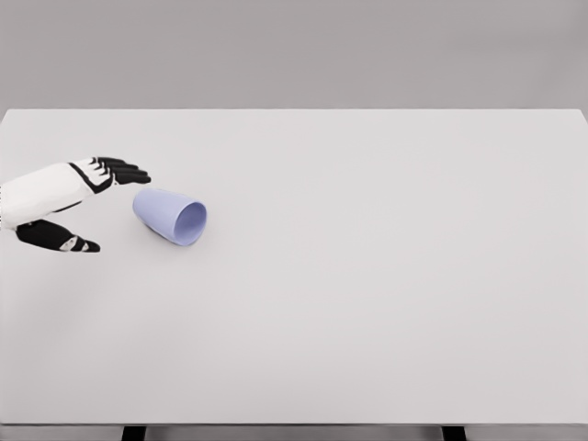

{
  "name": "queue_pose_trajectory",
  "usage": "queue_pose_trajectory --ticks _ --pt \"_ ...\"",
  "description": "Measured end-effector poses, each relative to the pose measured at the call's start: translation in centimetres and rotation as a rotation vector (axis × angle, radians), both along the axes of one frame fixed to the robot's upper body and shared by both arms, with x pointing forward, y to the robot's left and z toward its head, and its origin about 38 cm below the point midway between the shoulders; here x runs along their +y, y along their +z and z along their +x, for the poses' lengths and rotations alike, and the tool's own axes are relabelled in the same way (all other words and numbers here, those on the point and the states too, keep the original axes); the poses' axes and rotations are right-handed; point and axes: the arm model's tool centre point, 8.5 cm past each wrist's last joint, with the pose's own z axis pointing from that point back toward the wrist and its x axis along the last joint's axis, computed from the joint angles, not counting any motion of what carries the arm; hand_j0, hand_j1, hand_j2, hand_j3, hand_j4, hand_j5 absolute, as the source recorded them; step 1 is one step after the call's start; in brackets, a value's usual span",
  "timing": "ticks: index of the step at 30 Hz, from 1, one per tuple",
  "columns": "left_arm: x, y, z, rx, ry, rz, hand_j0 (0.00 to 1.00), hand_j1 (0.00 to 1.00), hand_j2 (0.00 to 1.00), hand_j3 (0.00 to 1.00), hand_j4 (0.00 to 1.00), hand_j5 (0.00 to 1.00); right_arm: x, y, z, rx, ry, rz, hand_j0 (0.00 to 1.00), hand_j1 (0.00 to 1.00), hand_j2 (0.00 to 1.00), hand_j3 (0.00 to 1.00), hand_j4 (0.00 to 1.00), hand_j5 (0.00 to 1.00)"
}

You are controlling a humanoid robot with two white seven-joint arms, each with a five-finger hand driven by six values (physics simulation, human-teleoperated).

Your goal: Flip the cup with left arm and place it on the table

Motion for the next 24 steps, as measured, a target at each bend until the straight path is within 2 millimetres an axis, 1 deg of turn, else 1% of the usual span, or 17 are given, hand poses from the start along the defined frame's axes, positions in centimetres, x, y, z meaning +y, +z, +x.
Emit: queue_pose_trajectory --ticks 4,7,9,10,11,12,13,14,15,16,18,22,24 --pt "-0.3 -0.1 0.0 0.002 -0.009 -0.002 1.0 1.0 1.0 1.0 1.0 1.0 0.0 0.0 0.1 -0.001 0.0 0.0 1.0 1.0 1.0 1.0 1.0 1.0" --pt "-0.8 1.2 0.8 -0.032 -0.024 -0.001 1.0 1.0 1.0 1.0 1.0 1.0 0.0 0.0 0.0 0.0 0.001 0.0 1.0 1.0 1.0 1.0 1.0 1.0" --pt "-1.0 1.0 0.8 -0.021 -0.033 0.008 1.0 1.0 1.0 1.0 1.0 1.0 0.0 0.0 0.0 0.001 0.002 0.0 1.0 1.0 1.0 1.0 1.0 1.0" --pt "-1.1 1.4 1.0 -0.027 -0.036 0.012 1.0 1.0 1.0 1.0 1.0 1.0 0.0 0.0 0.0 0.001 0.002 0.0 1.0 1.0 1.0 1.0 1.0 1.0" --pt "-1.4 2.9 1.8 -0.068 -0.048 0.025 1.0 1.0 1.0 1.0 1.0 1.0 0.0 0.0 0.0 0.0 0.002 0.0 1.0 1.0 1.0 1.0 1.0 1.0" --pt "-2.1 5.6 3.1 -0.128 -0.066 0.034 1.0 1.0 1.0 1.0 1.0 1.0 0.0 0.0 0.0 0.001 0.002 0.0 1.0 1.0 1.0 1.0 1.0 1.0" --pt "-2.5 7.2 4.2 -0.155 -0.075 0.04 1.0 1.0 1.0 1.0 1.0 1.0 0.0 0.0 0.0 0.0 0.002 0.0 1.0 1.0 1.0 1.0 1.0 1.0" --pt "-2.8 6.6 4.7 -0.129 -0.081 0.051 1.0 1.0 1.0 1.0 1.0 1.0 0.0 0.0 0.0 0.001 0.002 0.0 1.0 1.0 1.0 1.0 1.0 1.0" --pt "-2.9 5.2 4.7 -0.089 -0.087 0.065 1.0 1.0 1.0 1.0 1.0 1.0 0.0 0.0 0.0 0.001 0.002 0.0 1.0 1.0 1.0 1.0 1.0 1.0" --pt "-2.9 4.3 4.8 -0.062 -0.089 0.077 1.0 1.0 1.0 1.0 1.0 1.0 0.0 0.0 0.0 0.001 0.002 0.0 1.0 1.0 1.0 1.0 1.0 1.0" --pt "-2.9 3.2 4.8 -0.021 -0.084 0.09 1.0 1.0 1.0 1.0 1.0 1.0 0.0 0.0 0.0 0.001 0.002 0.0 1.0 1.0 1.0 1.0 1.0 1.0" --pt "-2.4 1.4 5.6 0.093 0.03 0.1 1.0 1.0 1.0 1.0 1.0 1.0 0.0 0.0 0.1 -0.001 0.002 0.0 1.0 1.0 1.0 1.0 1.0 1.0" --pt "-2.5 0.7 5.7 0.129 0.055 0.104 1.0 1.0 1.0 1.0 1.0 1.0 0.0 0.0 0.1 -0.001 0.002 0.0 1.0 1.0 1.0 1.0 1.0 1.0"
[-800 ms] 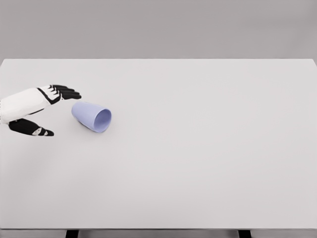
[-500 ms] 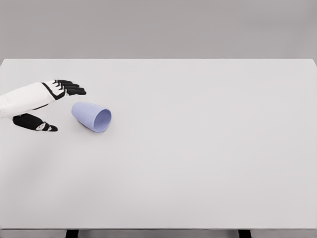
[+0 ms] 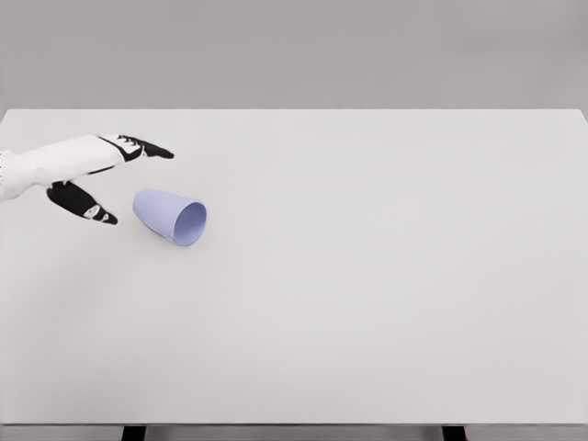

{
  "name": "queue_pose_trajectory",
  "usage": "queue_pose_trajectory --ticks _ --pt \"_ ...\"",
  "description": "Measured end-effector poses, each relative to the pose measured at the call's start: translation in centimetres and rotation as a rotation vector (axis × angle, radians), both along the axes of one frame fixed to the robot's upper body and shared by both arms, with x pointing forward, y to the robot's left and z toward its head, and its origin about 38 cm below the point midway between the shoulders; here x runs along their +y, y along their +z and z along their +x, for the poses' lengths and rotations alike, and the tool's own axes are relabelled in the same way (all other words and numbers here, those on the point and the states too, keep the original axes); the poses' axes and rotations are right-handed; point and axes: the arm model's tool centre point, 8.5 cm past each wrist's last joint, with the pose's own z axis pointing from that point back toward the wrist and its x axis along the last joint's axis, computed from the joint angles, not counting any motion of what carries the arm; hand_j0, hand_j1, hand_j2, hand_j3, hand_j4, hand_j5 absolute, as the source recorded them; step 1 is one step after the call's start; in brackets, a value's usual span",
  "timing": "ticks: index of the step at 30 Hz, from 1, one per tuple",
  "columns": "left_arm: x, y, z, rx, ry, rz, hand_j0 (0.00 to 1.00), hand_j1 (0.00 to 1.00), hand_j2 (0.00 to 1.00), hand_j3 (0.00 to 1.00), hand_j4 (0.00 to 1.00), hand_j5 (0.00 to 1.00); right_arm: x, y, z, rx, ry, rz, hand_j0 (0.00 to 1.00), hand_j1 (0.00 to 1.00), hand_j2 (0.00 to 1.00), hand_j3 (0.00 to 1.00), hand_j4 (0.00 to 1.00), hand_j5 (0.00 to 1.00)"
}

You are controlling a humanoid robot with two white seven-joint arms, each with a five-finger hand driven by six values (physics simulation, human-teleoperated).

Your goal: Flip the cup with left arm and place it on the table

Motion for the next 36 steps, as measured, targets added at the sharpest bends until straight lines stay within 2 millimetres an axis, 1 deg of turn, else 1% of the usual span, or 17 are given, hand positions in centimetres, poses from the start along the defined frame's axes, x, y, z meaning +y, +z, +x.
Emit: queue_pose_trajectory --ticks 6,17,25,36 --pt "-1.1 -1.4 -0.1 0.035 0.0 0.029 1.0 1.0 1.0 1.0 1.0 1.0 0.0 0.0 -0.1 0.002 0.0 0.0 1.0 1.0 1.0 1.0 1.0 1.0" --pt "-3.1 -4.0 0.7 0.027 0.007 0.055 1.0 1.0 1.0 1.0 1.0 1.0 0.0 0.0 -0.1 0.002 0.0 0.0 1.0 1.0 1.0 1.0 1.0 1.0" --pt "-3.8 -5.8 1.2 0.036 0.01 0.089 1.0 1.0 1.0 1.0 1.0 1.0 0.0 0.0 -0.1 0.002 0.0 0.0 1.0 1.0 1.0 1.0 1.0 1.0" --pt "-4.5 -6.9 1.5 0.039 0.012 0.11 1.0 1.0 1.0 1.0 1.0 1.0 0.0 0.0 -0.1 0.002 0.0 0.0 1.0 1.0 1.0 1.0 1.0 1.0"
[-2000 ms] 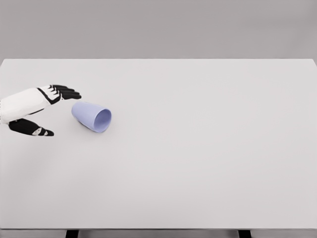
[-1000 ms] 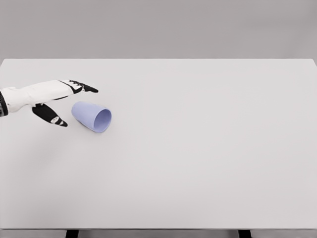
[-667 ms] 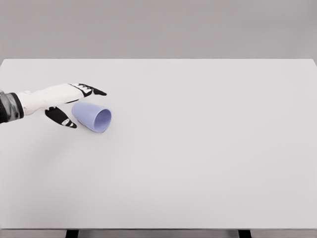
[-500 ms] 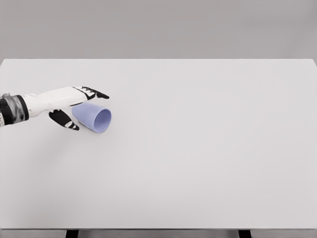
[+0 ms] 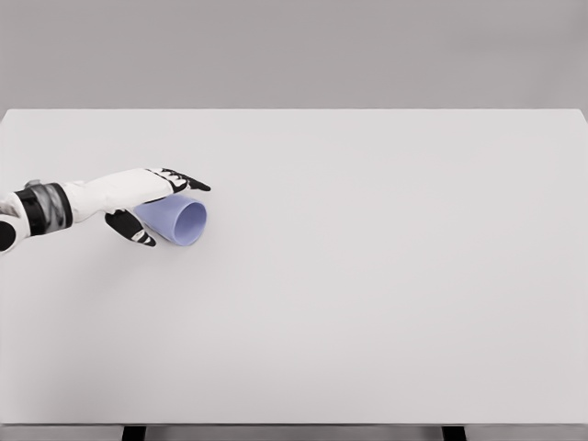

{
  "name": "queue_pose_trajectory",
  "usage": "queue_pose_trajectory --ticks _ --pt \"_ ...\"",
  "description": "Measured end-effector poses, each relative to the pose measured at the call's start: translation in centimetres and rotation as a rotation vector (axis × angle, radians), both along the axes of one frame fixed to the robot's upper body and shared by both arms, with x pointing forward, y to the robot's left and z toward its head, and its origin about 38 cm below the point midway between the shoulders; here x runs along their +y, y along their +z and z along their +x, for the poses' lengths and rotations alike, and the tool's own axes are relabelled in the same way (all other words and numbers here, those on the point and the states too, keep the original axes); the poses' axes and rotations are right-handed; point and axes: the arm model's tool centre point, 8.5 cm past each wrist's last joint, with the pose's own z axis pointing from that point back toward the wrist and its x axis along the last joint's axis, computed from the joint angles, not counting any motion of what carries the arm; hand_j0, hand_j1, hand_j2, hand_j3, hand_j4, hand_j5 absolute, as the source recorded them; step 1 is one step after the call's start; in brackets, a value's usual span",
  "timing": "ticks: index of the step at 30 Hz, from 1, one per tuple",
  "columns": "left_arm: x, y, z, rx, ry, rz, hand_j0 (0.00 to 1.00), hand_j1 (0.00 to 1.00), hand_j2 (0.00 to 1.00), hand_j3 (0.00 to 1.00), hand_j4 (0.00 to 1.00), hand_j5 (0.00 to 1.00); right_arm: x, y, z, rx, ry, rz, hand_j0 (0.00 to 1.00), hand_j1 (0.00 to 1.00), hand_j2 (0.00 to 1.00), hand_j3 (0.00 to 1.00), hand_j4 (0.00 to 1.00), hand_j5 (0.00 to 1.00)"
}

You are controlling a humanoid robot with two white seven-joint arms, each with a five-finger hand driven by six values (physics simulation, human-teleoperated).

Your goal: Flip the cup with left arm and place it on the table

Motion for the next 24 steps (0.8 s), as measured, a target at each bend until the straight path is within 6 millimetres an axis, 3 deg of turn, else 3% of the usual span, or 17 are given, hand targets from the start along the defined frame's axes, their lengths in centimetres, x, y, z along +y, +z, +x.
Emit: queue_pose_trajectory --ticks 7,19,24 --pt "-0.6 -0.3 0.1 0.0 -0.006 -0.005 1.0 1.0 1.0 1.0 1.0 1.0 0.0 0.0 0.0 0.0 0.0 0.0 1.0 1.0 1.0 1.0 1.0 1.0" --pt "-1.2 -1.0 -0.1 0.016 -0.014 -0.01 0.87 0.87 0.87 0.87 0.87 0.87 0.0 0.0 0.0 0.0 0.0 0.0 1.0 1.0 1.0 1.0 1.0 1.0" --pt "-1.2 -1.3 -0.1 0.025 -0.013 -0.009 0.67 0.67 0.67 0.67 0.67 0.67 0.0 0.0 0.0 0.0 0.0 0.0 1.0 1.0 1.0 1.0 1.0 1.0"
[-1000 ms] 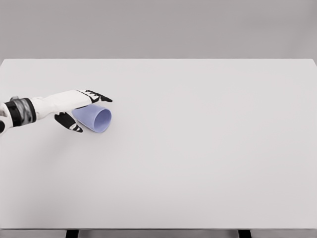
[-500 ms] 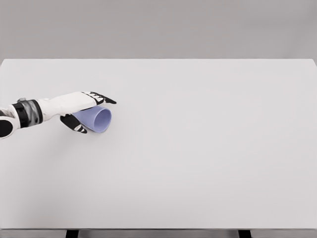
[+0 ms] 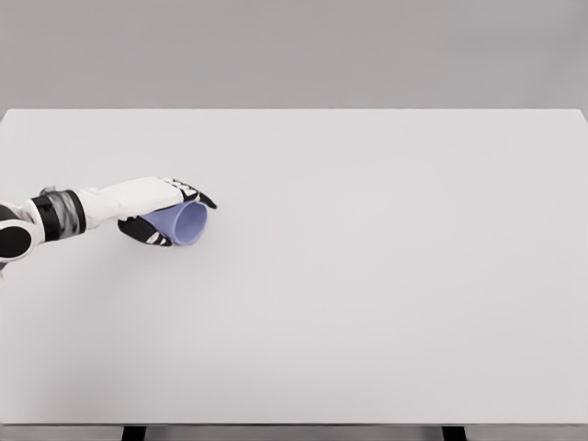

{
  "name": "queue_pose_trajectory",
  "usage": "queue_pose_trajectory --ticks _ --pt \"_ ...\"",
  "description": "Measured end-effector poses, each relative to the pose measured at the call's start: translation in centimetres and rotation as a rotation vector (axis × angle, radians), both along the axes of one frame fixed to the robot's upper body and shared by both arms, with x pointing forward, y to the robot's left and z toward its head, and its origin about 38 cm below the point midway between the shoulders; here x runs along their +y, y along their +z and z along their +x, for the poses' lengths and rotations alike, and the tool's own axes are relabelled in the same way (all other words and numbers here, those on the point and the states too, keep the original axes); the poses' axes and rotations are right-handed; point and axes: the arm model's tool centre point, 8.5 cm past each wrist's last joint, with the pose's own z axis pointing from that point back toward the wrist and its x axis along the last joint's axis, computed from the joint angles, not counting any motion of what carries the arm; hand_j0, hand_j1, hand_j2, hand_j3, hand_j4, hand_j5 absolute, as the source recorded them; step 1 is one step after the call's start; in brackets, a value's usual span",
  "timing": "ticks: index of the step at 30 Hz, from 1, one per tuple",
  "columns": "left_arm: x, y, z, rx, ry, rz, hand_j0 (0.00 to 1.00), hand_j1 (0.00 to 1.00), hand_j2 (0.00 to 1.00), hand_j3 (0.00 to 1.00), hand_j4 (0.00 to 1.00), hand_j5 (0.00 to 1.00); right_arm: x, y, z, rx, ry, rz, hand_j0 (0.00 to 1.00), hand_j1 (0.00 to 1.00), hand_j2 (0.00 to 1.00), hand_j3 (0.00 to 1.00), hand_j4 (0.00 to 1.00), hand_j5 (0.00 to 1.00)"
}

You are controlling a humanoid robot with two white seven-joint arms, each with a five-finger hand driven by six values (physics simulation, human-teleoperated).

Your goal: Flip the cup with left arm and place it on the table

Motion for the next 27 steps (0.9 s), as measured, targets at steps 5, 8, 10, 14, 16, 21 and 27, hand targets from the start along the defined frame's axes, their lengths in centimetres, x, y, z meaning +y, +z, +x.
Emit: queue_pose_trajectory --ticks 5,8,10,14,16,21,27 --pt "0.0 -0.1 0.0 0.005 0.002 -0.005 0.57 0.57 0.57 0.57 0.57 0.57 0.0 0.0 0.0 0.0 0.0 0.0 1.0 1.0 1.0 1.0 1.0 1.0" --pt "0.0 0.0 0.0 0.002 0.001 -0.005 0.51 0.51 0.51 0.51 0.51 0.51 0.0 0.0 0.0 0.0 0.0 0.0 1.0 1.0 1.0 1.0 1.0 1.0" --pt "0.0 0.1 0.0 0.001 -0.001 -0.006 0.45 0.45 0.45 0.45 0.45 0.45 0.0 0.0 0.0 0.0 0.0 0.0 1.0 1.0 1.0 1.0 1.0 1.0" --pt "0.0 0.6 0.2 -0.006 0.0 -0.017 0.45 0.45 0.45 0.45 0.45 0.45 0.0 0.0 0.0 0.0 0.0 0.0 1.0 1.0 1.0 1.0 1.0 1.0" --pt "0.0 1.3 0.5 -0.01 0.001 -0.043 0.43 0.43 0.43 0.43 0.43 0.43 0.0 0.0 0.0 0.0 0.0 0.0 1.0 1.0 1.0 1.0 1.0 1.0" --pt "0.7 2.6 0.4 0.027 0.014 -0.157 0.42 0.42 0.42 0.42 0.42 0.42 0.0 0.0 0.0 0.0 0.0 0.0 1.0 1.0 1.0 1.0 1.0 1.0" --pt "2.7 4.6 0.1 0.145 0.044 -0.429 0.46 0.46 0.46 0.46 0.46 0.46 0.0 0.0 0.0 0.0 0.0 0.0 1.0 1.0 1.0 1.0 1.0 1.0"
